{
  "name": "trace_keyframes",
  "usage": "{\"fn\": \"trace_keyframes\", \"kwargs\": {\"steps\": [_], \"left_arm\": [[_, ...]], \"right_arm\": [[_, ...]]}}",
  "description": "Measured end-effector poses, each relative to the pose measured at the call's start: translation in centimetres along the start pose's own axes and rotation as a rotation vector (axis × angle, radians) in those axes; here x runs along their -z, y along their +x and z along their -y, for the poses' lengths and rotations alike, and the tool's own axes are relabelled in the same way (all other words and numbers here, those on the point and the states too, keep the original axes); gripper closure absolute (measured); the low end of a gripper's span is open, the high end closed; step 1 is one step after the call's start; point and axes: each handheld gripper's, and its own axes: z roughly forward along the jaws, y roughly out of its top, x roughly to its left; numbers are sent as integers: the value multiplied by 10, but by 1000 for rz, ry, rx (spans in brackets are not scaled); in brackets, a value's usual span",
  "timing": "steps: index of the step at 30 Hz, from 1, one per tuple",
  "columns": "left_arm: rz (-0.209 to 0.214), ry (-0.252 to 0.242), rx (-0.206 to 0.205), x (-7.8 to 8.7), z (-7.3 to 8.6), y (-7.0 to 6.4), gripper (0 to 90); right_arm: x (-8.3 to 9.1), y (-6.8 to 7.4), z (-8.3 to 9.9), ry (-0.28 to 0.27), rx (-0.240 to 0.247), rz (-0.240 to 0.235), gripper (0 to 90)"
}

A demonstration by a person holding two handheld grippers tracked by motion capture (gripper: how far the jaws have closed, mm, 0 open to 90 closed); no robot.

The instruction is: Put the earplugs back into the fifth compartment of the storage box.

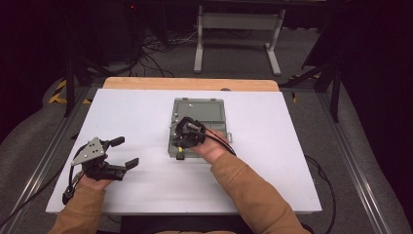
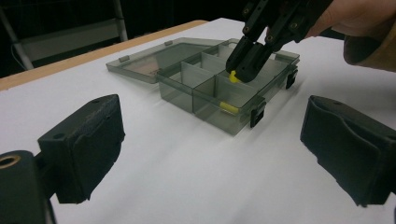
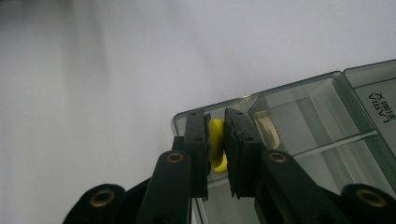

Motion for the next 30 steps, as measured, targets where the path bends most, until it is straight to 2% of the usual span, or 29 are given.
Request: {"fn": "trace_keyframes", "kwargs": {"steps": [8, 19, 30], "left_arm": [[0, 2, -1, 0, 0, 0, 68], [0, 0, 0, 0, 0, 0, 68], [1, 0, 0, 0, 0, 0, 69]], "right_arm": [[-6, -8, 2, 6, -23, 5, 799], [-22, -11, 4, 48, -40, -5, 799], [-29, -11, 4, 62, -50, -15, 796]]}}
